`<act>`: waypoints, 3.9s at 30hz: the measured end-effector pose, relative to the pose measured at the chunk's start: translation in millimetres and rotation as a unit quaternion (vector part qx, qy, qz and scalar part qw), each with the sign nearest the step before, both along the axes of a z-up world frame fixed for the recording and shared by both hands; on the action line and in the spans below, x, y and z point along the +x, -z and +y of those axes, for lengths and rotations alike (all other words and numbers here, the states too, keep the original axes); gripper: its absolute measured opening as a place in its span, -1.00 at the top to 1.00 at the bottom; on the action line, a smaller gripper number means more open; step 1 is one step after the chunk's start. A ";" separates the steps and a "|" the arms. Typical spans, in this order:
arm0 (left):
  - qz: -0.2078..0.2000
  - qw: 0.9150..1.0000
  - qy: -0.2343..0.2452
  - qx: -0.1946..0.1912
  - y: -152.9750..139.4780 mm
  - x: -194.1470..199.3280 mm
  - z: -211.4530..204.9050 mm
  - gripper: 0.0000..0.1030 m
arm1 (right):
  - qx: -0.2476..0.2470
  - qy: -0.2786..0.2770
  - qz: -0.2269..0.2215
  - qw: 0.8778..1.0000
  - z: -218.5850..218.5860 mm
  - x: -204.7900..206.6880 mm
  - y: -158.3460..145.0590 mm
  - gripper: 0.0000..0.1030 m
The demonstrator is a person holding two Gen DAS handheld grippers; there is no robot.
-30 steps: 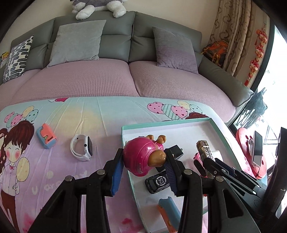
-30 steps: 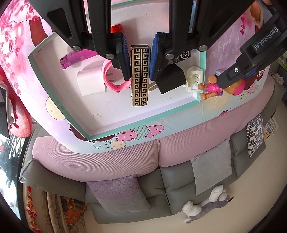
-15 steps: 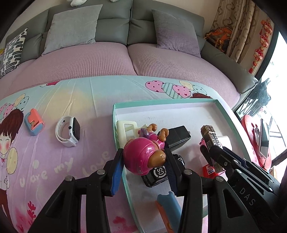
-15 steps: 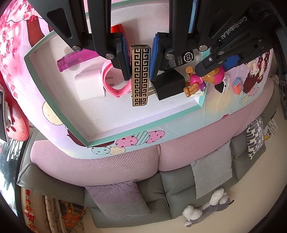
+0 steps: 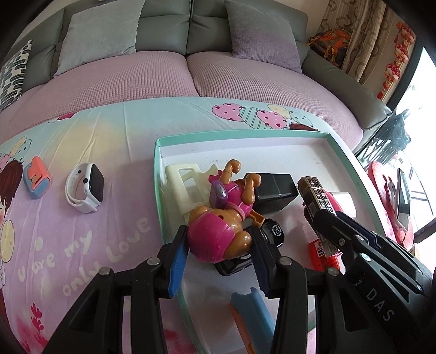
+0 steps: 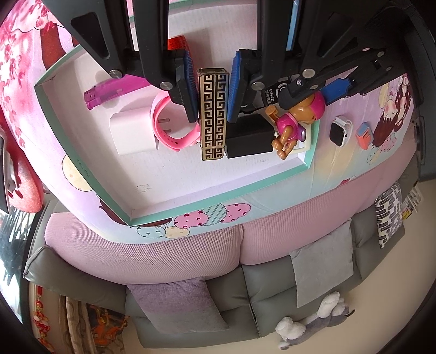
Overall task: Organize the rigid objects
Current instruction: 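Lower the doll and box into the tray and open both tools, then move both open tools back to the white watch and pink-and-blue case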
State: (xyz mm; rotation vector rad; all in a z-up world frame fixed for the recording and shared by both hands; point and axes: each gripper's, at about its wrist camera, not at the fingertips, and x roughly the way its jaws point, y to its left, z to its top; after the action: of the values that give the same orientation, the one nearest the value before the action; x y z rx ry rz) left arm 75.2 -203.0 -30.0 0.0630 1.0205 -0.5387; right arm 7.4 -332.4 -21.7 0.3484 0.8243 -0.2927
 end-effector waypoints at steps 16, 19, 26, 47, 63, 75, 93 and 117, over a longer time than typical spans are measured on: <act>-0.015 0.999 -0.039 -0.014 -19.2 3.1 25.5 -0.12 | -0.016 -0.003 -0.024 1.000 4.0 -5.1 -14.3 0.50; -0.020 0.998 -0.062 -0.015 -23.7 7.3 39.1 -0.13 | -0.018 -0.006 -0.021 1.000 5.5 -4.3 -13.6 0.50; -0.024 0.993 -0.115 -0.006 -23.9 17.8 68.7 -0.22 | -0.018 -0.011 -0.015 1.000 9.0 -1.2 -10.7 0.51; -0.010 0.979 -0.202 0.033 -7.4 32.2 105.6 -0.79 | -0.027 -0.027 0.015 0.999 24.9 10.7 1.2 -0.17; -0.040 0.962 -0.265 0.054 -6.1 35.7 124.8 -0.92 | -0.029 -0.026 0.010 0.999 25.2 11.7 -0.4 -0.94; -0.052 0.956 -0.280 0.064 -5.9 35.6 125.6 -0.92 | -0.023 -0.018 -0.006 1.000 18.9 8.0 -6.4 -1.00; -0.070 0.952 -0.292 0.055 -19.0 34.9 146.6 -0.92 | -0.015 -0.079 -0.033 0.996 63.1 18.1 -17.3 -1.00; -0.039 0.932 -0.360 0.008 -14.6 41.3 247.0 -0.92 | 0.027 -0.169 -0.035 0.985 148.4 64.8 0.7 -1.00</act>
State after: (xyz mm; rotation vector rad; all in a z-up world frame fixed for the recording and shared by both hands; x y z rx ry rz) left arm 116.5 44.0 -15.4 -0.2691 0.8921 0.1437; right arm 72.2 -184.0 -22.3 0.2623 0.8089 0.0587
